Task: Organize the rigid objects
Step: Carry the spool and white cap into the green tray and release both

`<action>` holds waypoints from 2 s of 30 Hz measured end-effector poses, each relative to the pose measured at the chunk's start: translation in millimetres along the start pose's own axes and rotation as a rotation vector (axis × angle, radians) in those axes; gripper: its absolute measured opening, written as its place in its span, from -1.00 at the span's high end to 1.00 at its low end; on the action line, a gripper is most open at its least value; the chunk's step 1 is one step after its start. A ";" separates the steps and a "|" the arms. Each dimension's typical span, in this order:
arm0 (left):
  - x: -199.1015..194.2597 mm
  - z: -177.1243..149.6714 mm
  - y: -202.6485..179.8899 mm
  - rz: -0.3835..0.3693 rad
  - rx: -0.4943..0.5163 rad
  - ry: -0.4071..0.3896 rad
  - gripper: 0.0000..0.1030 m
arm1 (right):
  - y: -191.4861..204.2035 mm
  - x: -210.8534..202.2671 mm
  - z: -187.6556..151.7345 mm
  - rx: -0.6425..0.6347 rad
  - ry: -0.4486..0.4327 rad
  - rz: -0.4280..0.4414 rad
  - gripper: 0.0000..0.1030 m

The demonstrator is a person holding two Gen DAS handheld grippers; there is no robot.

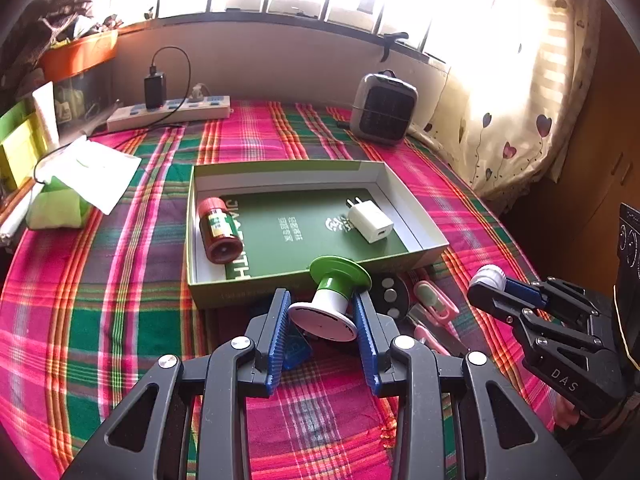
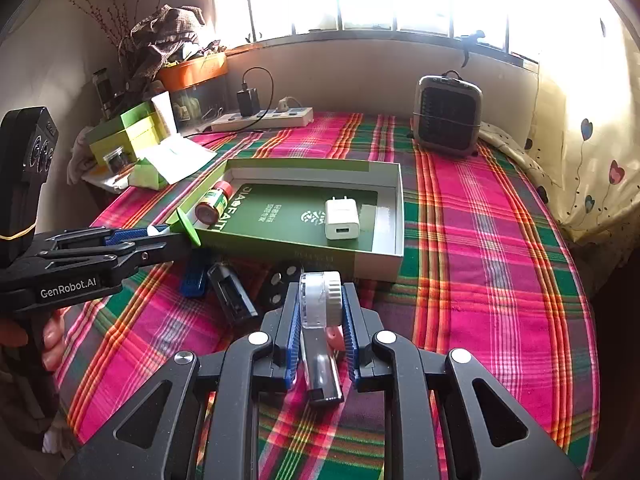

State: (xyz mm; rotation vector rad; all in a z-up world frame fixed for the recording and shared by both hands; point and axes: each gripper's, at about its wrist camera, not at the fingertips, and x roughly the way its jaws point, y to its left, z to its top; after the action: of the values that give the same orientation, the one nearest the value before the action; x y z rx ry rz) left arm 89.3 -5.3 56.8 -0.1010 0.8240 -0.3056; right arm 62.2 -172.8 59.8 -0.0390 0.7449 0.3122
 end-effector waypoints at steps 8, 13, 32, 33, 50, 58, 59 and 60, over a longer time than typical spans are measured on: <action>2.2 13.3 3.3 0.003 0.000 -0.017 0.40 | -3.1 5.6 12.9 -0.008 -0.006 -0.009 0.61; 6.4 20.9 4.7 0.007 0.001 -0.018 0.40 | -5.6 11.5 23.6 -0.013 -0.012 -0.014 0.61; 35.2 40.4 11.9 0.017 0.001 0.000 0.40 | -35.2 60.9 64.2 -0.002 0.009 -0.014 0.61; 37.9 41.1 12.6 0.019 -0.001 0.004 0.40 | -37.6 65.3 66.7 0.003 0.012 -0.010 0.61; 76.6 48.6 17.7 0.035 0.000 0.059 0.40 | -46.3 124.7 88.2 -0.011 0.082 -0.001 0.61; 89.1 48.1 18.5 0.046 0.001 0.083 0.40 | -47.7 143.4 91.0 -0.023 0.116 0.008 0.61; 90.0 48.0 18.2 0.049 0.005 0.084 0.40 | -47.7 145.5 91.0 -0.024 0.120 0.009 0.61; 91.1 48.1 18.2 0.051 0.005 0.087 0.40 | -48.1 146.8 90.8 -0.022 0.122 0.010 0.61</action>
State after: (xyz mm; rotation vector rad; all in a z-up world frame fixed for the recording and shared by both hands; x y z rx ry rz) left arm 187.0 -17.3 21.3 -0.0621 0.9103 -0.2661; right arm 237.8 -166.5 24.4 -0.0753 0.8632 0.3299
